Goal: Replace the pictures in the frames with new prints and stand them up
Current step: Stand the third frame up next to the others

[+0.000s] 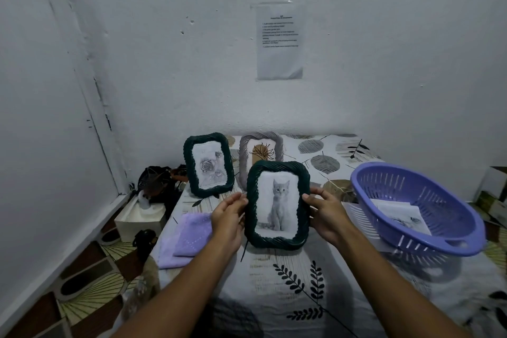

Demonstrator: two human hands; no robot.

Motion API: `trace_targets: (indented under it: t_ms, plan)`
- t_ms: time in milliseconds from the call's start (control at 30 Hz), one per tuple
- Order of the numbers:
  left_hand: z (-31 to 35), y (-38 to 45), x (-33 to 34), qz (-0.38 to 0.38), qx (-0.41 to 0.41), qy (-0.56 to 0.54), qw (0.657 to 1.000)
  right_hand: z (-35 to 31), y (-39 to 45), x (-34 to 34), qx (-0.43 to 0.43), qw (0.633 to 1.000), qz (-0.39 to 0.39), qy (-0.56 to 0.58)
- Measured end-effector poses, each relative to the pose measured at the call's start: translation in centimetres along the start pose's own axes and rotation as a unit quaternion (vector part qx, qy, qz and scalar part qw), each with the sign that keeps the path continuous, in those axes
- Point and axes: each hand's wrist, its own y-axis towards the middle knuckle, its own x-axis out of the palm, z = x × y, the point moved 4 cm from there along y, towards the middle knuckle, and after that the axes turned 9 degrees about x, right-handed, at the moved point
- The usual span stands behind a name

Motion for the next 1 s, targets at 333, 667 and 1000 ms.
trace_targets:
  t_ms: [333,667,1000]
  plan:
    - [-1.2,-1.7,0.2,-0.114,-0.089,0.076,0.987,-0.6,-1.4,0.3,-0.012,1.0,-0.005,-0.013]
    - [-0.8,-2.1,1.2,-0.15,-0.102,0.031,0.983,-1.4,-2.6,0.0,-0.009,1.0,-0.013,-0.021]
    - [-1.1,-2.9,2.9,-0.221,-0.092,-0.032,0.97,-3.2,-3.9,-0.4,0.058,0.992,-0.103,-0.048]
